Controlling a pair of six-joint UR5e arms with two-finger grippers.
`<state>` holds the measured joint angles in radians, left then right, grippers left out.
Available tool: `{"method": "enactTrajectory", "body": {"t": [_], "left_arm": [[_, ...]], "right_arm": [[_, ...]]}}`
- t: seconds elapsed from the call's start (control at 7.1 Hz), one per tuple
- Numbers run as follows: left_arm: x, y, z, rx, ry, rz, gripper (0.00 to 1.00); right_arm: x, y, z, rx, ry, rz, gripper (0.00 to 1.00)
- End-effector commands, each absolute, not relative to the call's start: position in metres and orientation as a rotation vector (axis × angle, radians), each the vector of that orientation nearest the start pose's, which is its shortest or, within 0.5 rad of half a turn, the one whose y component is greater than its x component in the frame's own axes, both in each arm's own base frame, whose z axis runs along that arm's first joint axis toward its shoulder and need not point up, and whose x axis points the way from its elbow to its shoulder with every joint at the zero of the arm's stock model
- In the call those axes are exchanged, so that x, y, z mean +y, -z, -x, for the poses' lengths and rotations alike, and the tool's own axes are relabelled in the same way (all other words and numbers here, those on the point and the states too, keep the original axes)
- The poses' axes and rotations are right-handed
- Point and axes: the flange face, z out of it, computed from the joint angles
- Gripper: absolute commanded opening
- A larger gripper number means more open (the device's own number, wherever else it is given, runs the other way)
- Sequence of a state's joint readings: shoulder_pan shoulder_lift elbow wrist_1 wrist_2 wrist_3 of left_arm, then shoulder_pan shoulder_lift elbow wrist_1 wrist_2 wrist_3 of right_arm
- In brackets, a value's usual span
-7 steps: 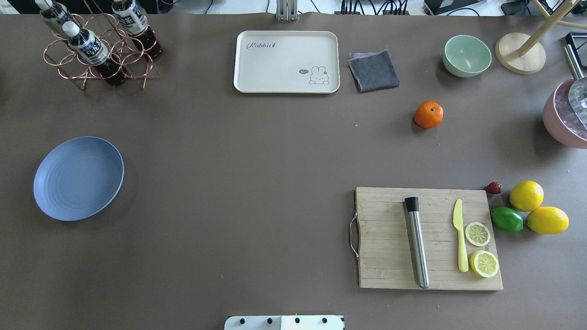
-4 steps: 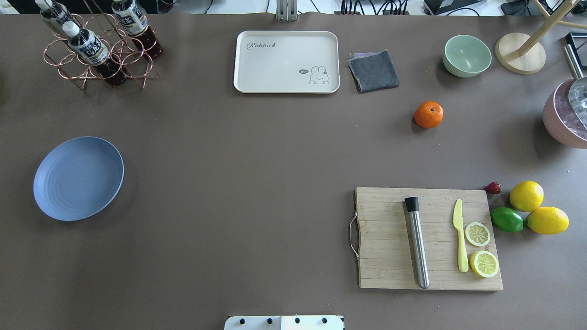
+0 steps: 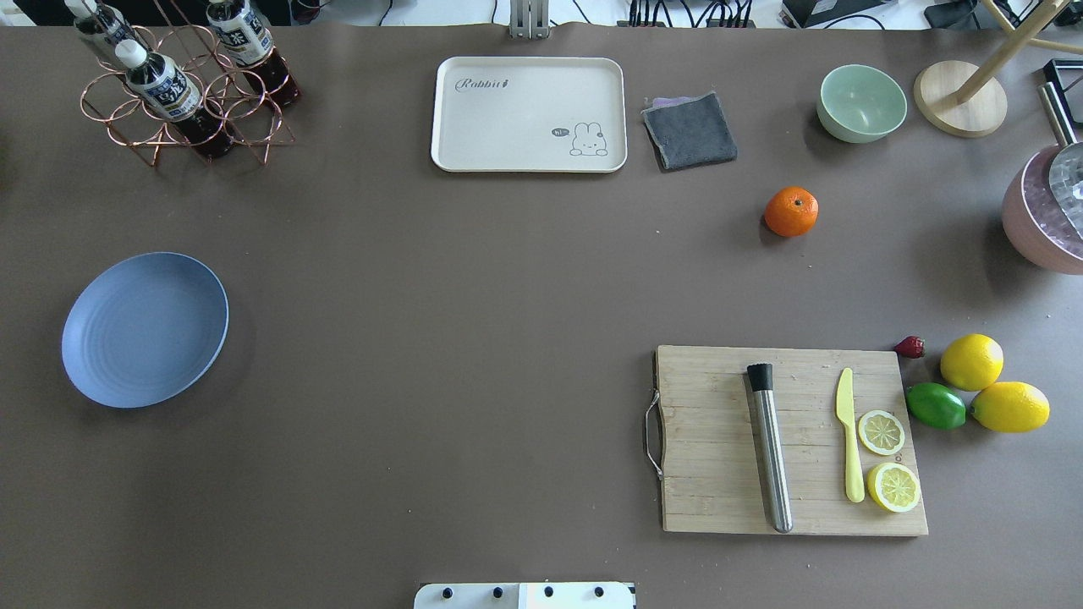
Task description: Pick orange to plate
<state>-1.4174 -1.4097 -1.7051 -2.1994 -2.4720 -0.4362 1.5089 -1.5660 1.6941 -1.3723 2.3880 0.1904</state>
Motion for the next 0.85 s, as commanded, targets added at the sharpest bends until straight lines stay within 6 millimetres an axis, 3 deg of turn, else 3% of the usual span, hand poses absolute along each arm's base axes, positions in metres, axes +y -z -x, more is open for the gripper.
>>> {"method": "enactTrajectory", "body": {"t": [0.0,0.14,0.28,0.56,0.7], "left_arm": [[-0.443,-0.597,-0.089,0.957,0.023,-0.254,0.98],[-0.438,-0.625,-0.119,0.954,0.015,-0.266,0.98],[-0.443,-0.637,-0.149,0.975,0.029,-0.282,0.98],[-0.439,-0.641,-0.191,1.000,0.022,-0.282,0.92],[-0.435,-0.641,-0.200,1.006,0.008,-0.285,0.80]], "right_arm": [[-0.515,-0.533,0.028,-0.834,-0.054,-0.173,1.00],[-0.514,-0.527,0.057,-0.832,-0.062,-0.166,1.00],[-0.513,-0.524,0.076,-0.827,-0.078,-0.169,1.00],[-0.512,-0.521,0.087,-0.838,-0.062,-0.176,1.00],[-0.512,-0.521,0.087,-0.838,-0.061,-0.177,1.00]]}}
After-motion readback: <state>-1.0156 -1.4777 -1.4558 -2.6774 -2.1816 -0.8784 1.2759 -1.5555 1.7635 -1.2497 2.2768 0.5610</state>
